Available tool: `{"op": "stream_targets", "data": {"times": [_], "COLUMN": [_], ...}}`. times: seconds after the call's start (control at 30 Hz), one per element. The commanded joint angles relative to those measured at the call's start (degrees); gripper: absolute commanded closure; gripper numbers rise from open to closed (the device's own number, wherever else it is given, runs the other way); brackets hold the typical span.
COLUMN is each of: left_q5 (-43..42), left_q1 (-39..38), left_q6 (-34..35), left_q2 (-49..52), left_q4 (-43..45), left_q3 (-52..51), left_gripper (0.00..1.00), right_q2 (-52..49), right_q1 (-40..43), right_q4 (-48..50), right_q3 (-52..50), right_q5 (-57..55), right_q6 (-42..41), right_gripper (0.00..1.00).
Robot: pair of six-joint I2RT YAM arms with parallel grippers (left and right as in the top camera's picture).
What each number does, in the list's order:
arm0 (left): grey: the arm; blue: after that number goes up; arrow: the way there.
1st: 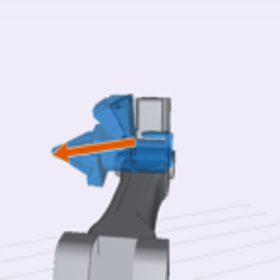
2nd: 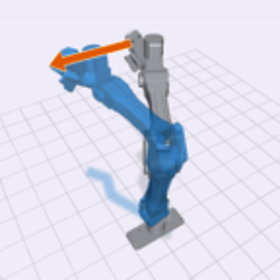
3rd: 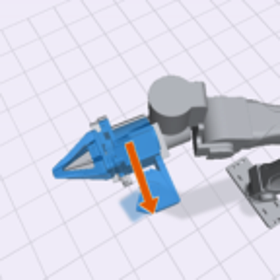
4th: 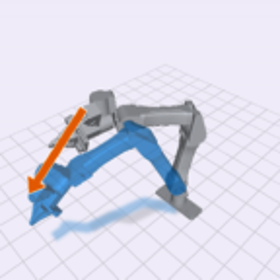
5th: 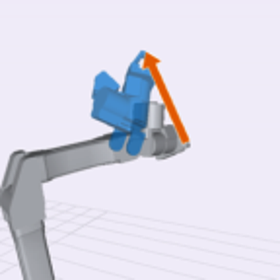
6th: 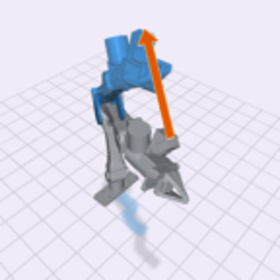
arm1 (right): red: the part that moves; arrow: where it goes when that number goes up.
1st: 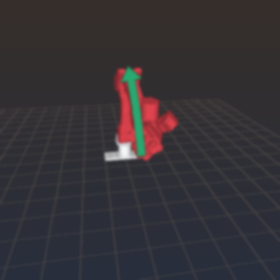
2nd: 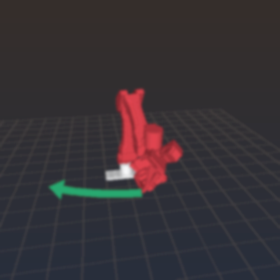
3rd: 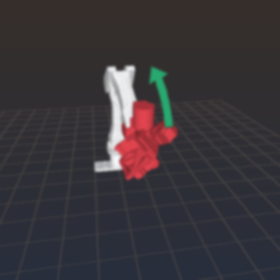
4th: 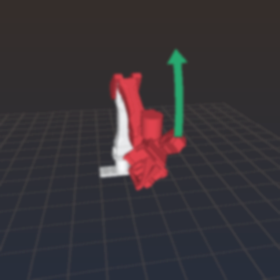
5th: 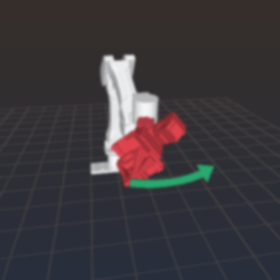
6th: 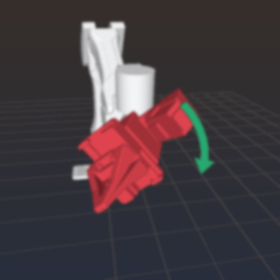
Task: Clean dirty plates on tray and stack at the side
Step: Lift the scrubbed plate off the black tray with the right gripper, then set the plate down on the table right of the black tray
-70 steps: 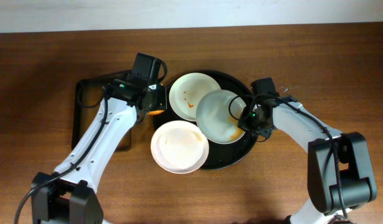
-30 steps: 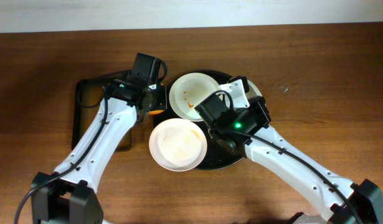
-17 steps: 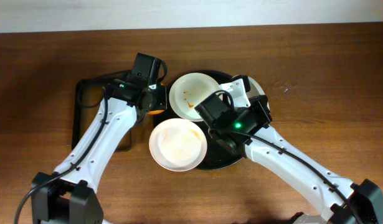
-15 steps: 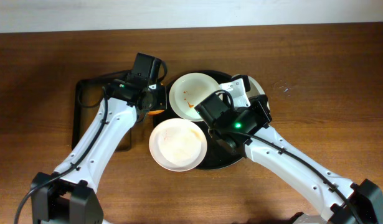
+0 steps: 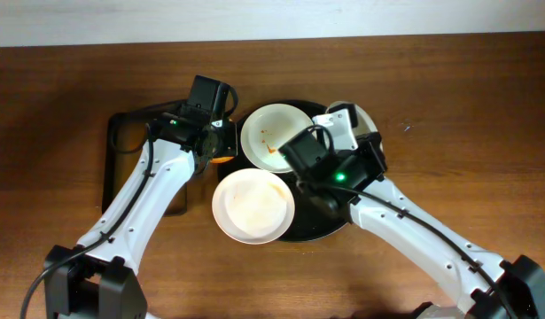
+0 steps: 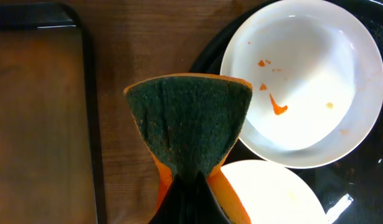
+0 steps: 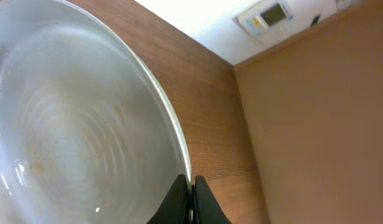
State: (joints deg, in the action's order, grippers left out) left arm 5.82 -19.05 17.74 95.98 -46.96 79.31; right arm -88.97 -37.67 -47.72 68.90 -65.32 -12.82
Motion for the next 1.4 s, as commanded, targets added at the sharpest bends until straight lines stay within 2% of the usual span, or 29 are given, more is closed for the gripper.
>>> {"op": "stream_targets", "data": {"times": [0.0,0.1,0.13,0.33,0.4,0.53,0.8,0.83,0.87,0.9,0.93,0.97,1.03,1.17,1.3,1.33,1.37], "left_q5": [-0.5,-0.4,-0.4,-0.4,-0.4,-0.4,-0.4,-0.4,-0.4,-0.4,-0.4,-0.5,-0.4,0.5,4.5,4.5,4.5], "left_q1": [0.1,0.1,0.1,0.1,0.1,0.1,0.1,0.1,0.1,0.1,0.1,0.1,0.1,0.1,1.7,3.5,4.7], "left_q6": [-0.4,-0.4,-0.4,-0.4,-0.4,-0.4,-0.4,-0.4,-0.4,-0.4,-0.4,-0.4,-0.4,-0.5,-0.4,0.0,0.9], "left_q2": [-2.1,-2.1,-2.1,-2.1,-2.1,-2.1,-2.1,-2.1,-2.1,-2.1,-2.1,-2.1,-2.1,-2.1,-2.1,-2.1,-2.1], "left_q4": [0.2,0.2,0.2,0.2,0.2,0.2,0.2,0.2,0.2,0.2,0.2,0.1,0.2,-0.2,-2.8,-4.5,-5.4], "left_q3": [0.6,0.6,0.6,0.6,0.6,0.6,0.6,0.6,0.6,0.6,0.6,0.6,0.6,0.6,0.6,0.6,0.6], "left_gripper": [1.00,1.00,1.00,1.00,1.00,1.00,1.00,1.00,1.00,1.00,1.00,1.00,1.00,1.00,1.00,1.00,1.00], "right_q2": [1.8,4.2,4.5,2.4,0.4,-5.4,-10.0,-10.0,-10.0,-10.0,-9.9,-9.3,-7.4,0.2,0.7,0.7,0.7], "right_q1": [9.4,21.0,28.4,52.7,58.4,63.4,64.0,64.0,64.0,64.0,64.0,64.0,63.9,59.6,50.7,43.7,40.2], "right_q4": [-0.7,-3.7,-4.9,-7.8,-7.3,-5.1,-1.6,-1.8,-1.9,-2.0,-2.0,-2.7,-4.9,-15.5,-24.2,-24.9,-24.9], "right_q3": [2.3,6.3,7.3,7.1,7.1,7.1,7.1,7.1,7.2,7.2,7.2,7.4,8.8,10.8,10.5,9.8,9.4], "right_q5": [7.7,19.9,27.6,47.9,52.3,55.3,56.2,56.9,58.4,61.0,63.5,64.9,68.5,85.9,89.5,91.1,92.2], "right_q6": [-5.5,-8.5,-8.7,-10.7,-10.6,-10.6,-10.0,-10.0,-9.9,-8.7,-6.6,-6.5,-5.1,4.0,6.5,6.4,6.1], "right_gripper": [0.96,0.96,0.96,0.96,0.96,0.96,0.95,0.86,0.69,0.67,0.61,0.38,0.32,0.29,0.28,0.28,0.28]}}
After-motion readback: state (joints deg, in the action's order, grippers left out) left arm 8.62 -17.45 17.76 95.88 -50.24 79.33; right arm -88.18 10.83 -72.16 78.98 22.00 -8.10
